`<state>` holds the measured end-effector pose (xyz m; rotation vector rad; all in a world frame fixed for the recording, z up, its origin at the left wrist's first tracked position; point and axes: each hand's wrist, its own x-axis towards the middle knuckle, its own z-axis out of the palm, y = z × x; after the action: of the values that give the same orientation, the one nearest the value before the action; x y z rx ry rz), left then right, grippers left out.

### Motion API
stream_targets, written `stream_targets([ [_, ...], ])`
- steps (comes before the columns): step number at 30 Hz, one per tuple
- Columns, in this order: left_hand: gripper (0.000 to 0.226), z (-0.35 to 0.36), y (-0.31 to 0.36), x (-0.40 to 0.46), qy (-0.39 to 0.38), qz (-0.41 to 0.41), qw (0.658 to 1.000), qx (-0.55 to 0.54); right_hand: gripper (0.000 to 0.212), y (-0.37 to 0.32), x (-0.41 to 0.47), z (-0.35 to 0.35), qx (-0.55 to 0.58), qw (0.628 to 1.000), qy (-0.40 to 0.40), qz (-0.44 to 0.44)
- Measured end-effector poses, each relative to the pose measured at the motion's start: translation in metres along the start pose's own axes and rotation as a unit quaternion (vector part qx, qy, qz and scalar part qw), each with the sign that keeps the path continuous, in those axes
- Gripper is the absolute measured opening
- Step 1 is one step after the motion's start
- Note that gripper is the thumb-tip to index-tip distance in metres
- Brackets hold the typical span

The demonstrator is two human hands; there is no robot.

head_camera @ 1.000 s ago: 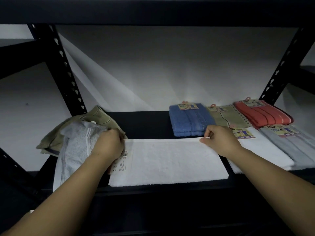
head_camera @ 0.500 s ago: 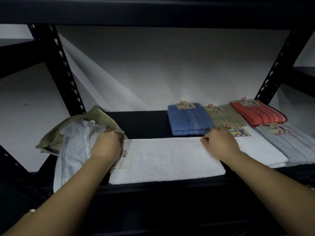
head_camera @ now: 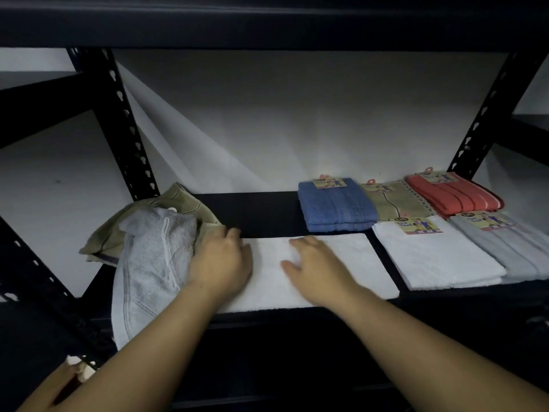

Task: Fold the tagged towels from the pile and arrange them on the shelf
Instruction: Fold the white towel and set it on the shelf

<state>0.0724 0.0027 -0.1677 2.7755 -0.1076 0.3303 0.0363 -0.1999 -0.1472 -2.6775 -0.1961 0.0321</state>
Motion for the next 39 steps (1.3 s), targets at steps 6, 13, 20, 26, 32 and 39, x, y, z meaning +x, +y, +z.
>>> stream_targets([
  [6, 0.05, 0.018, -0.013, -0.011, -0.029, 0.016, 0.999, 0.012, 0.079, 0.009, 0.0, 0.031, -0.099, 0.994, -0.054, -0.012],
  [13, 0.06, 0.018, -0.016, -0.011, -0.025, 0.03, 0.999, 0.016, 0.095, 0.09, 0.003, -0.006, -0.121, 0.986, -0.033, 0.109],
  [20, 0.057, 0.018, -0.016, -0.011, -0.032, 0.036, 0.999, 0.009, 0.084, 0.098, 0.002, -0.009, -0.049, 0.99, 0.019, 0.134],
  [26, 0.066, 0.017, -0.015, -0.012, -0.039, 0.025, 0.999, -0.005, 0.053, 0.09, -0.007, -0.003, -0.096, 0.964, 0.159, 0.192],
  [32, 0.08, 0.017, -0.016, -0.012, -0.052, 0.036, 0.998, 0.009, 0.036, 0.085, -0.002, -0.003, -0.078, 0.962, 0.17, 0.201],
  [39, 0.087, 0.019, -0.015, -0.007, -0.036, 0.092, 0.994, 0.047, 0.029, 0.085, -0.004, -0.022, -0.056, 0.977, 0.132, 0.156],
])
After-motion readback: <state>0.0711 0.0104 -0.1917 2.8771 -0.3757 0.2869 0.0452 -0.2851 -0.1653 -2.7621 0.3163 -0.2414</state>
